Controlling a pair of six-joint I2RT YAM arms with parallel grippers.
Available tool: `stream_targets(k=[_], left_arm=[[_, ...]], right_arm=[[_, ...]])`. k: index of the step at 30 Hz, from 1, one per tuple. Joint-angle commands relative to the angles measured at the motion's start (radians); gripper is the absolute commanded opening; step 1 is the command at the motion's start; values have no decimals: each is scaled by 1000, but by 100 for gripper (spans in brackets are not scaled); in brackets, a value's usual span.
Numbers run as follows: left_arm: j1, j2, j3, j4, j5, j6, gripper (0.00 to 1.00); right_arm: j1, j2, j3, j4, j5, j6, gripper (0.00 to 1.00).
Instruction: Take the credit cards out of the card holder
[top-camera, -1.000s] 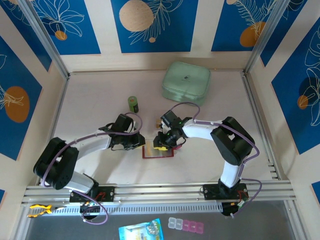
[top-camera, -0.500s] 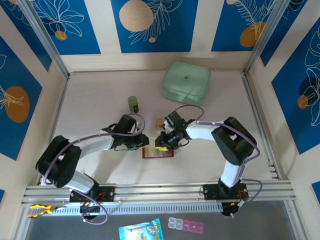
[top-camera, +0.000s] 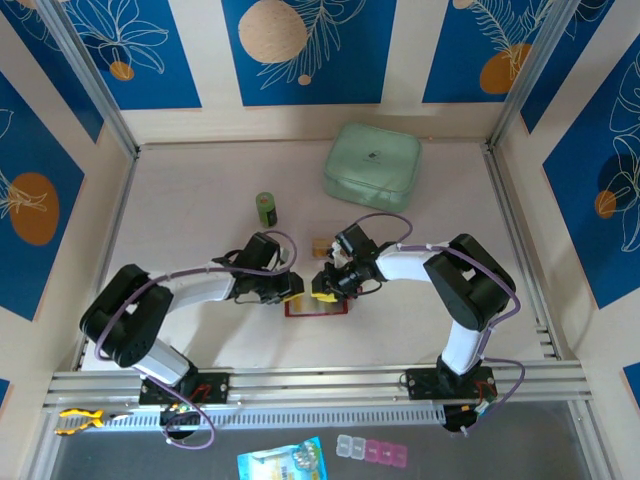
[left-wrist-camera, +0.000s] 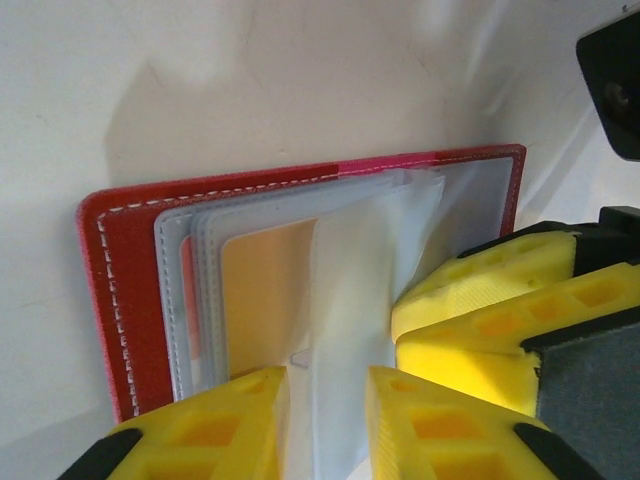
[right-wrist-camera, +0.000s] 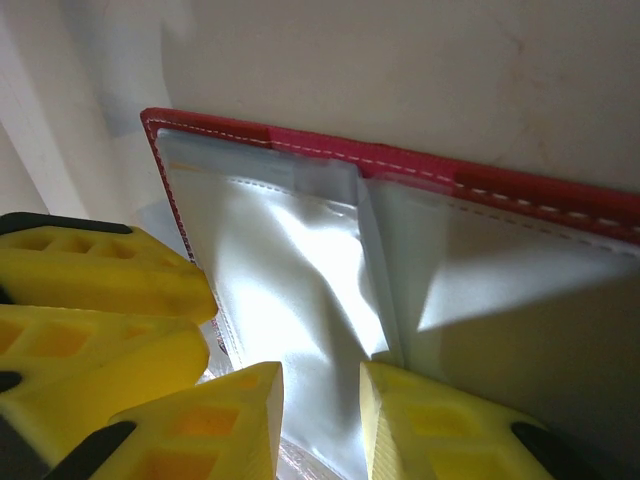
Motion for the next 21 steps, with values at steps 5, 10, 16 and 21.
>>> stream_targets(k=[5,10,16,21], left_arm=[[-16,22,11,29,5,-24,24],[-19,22,12,48,15,-37,21],[-20,4,24,36,17,-40,18],[-25,-25,37,22,17,-49,21]], right_arm=[[-5,-12,-29,5,-21,25,28],[-5,-32,-37,15,-28,37,28],[-13,-92,-30,-19,-12,34,29],[-28,-172,-23,-85,18,16,30]])
